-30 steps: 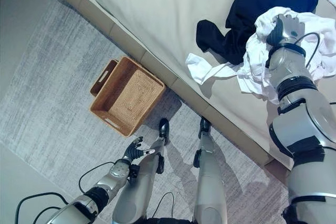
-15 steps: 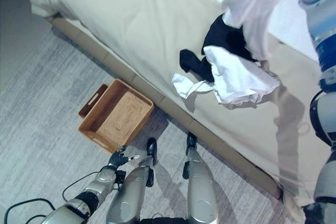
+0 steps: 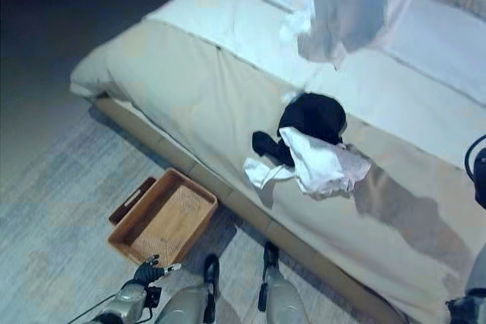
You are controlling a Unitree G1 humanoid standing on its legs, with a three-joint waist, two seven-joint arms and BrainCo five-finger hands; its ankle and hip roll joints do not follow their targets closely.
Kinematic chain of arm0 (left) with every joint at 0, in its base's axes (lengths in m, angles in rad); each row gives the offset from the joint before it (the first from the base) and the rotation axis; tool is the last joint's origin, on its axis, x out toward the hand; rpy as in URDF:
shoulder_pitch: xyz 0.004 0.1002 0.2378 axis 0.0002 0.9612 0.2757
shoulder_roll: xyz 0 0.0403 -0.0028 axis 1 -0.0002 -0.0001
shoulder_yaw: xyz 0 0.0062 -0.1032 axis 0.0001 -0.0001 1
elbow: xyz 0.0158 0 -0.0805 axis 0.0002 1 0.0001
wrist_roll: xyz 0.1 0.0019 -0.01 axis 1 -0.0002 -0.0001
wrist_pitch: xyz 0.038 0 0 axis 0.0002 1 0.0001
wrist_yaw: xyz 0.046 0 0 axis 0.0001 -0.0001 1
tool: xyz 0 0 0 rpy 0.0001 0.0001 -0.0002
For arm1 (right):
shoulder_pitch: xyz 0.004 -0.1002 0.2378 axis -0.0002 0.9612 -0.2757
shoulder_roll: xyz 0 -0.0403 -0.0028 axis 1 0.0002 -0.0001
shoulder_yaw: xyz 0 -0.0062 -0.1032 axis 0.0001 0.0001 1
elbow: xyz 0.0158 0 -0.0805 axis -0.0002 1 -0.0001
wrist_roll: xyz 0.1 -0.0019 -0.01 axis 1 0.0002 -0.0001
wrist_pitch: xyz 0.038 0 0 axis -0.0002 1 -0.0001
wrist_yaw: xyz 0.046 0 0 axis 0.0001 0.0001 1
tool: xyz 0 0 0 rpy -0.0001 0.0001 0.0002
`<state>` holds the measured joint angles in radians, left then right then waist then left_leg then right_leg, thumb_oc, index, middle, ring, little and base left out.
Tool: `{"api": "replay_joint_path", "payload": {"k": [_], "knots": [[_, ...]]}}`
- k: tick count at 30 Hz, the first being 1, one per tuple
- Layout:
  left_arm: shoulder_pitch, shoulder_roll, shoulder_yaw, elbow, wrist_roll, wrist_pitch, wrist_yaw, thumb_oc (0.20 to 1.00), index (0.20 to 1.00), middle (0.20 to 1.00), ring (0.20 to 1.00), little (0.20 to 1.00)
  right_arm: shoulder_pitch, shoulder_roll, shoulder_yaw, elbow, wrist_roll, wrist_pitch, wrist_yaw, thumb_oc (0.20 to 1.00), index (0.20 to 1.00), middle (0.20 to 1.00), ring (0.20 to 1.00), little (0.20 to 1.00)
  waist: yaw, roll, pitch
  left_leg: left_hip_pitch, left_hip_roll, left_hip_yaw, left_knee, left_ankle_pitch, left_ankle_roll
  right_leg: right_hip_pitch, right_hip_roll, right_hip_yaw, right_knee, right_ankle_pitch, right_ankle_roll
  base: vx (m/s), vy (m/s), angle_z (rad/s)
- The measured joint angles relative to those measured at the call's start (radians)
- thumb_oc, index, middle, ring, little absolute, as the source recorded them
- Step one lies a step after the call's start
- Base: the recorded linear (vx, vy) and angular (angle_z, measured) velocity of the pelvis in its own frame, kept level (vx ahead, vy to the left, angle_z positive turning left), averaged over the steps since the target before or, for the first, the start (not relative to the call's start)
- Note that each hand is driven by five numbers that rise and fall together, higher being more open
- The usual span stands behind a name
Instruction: Pick up clothes into the bucket
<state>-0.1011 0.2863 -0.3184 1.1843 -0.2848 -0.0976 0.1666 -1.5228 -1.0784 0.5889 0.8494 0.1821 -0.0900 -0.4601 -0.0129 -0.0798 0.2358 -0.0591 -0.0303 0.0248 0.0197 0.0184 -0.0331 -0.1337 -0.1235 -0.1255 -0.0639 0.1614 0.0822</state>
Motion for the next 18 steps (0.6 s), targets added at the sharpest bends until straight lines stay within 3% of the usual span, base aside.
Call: {"api": "replay_joint_path", "payload": {"k": [5,11,15,18], "knots": [[0.018,-0.02,0.025,-0.057,0.031,0.007,-0.007,1.0,1.0,1.0,1.0,1.0,0.095,-0.016,-0.034,-0.066,-0.004,0.0,0.019,0.2,0.2,0.2,0.2,0.2,-0.003,0.003,-0.041,0.07,0.004,0.009,-0.022,-0.009,0.005,0.056,0.01,0.007,-0.01,0.003,-0.004,0.09,0.012,-0.07],[0.003,0.078,0.011,-0.674,-0.016,-0.005,-0.023,1.0,1.0,1.0,1.0,1.0,0.358,-0.024,-0.126,-0.269,0.006,-0.01,0.119,0.2,0.2,0.2,0.2,0.2,-0.003,0.004,-0.078,0.142,0.01,0.026,-0.042,-0.012,0.005,0.117,0.014,0.015,-0.011,-0.019,0.007,0.05,-0.003,-0.04],[-0.116,0.171,0.025,-0.862,-0.034,-0.037,-0.029,1.0,1.0,1.0,1.0,1.0,0.545,0.007,-0.153,-0.375,0.018,-0.01,0.203,0.2,0.2,0.2,0.2,0.2,-0.039,0.025,-0.119,0.186,0.014,0.031,-0.053,-0.022,0.01,0.15,0.015,0.02,-0.013,-0.03,0.015,0.04,-0.017,-0.04],[-0.192,0.196,0.017,-0.922,-0.054,-0.045,-0.031,1.0,1.0,1.0,1.0,1.0,0.642,0.015,-0.153,-0.423,0.027,0.004,0.26,0.2,0.2,0.2,0.2,0.2,-0.051,0.035,-0.134,0.207,0.016,0.032,-0.067,-0.021,0.012,0.171,0.018,0.025,-0.016,-0.03,0.015,0.01,-0.019,-0.07]]}}
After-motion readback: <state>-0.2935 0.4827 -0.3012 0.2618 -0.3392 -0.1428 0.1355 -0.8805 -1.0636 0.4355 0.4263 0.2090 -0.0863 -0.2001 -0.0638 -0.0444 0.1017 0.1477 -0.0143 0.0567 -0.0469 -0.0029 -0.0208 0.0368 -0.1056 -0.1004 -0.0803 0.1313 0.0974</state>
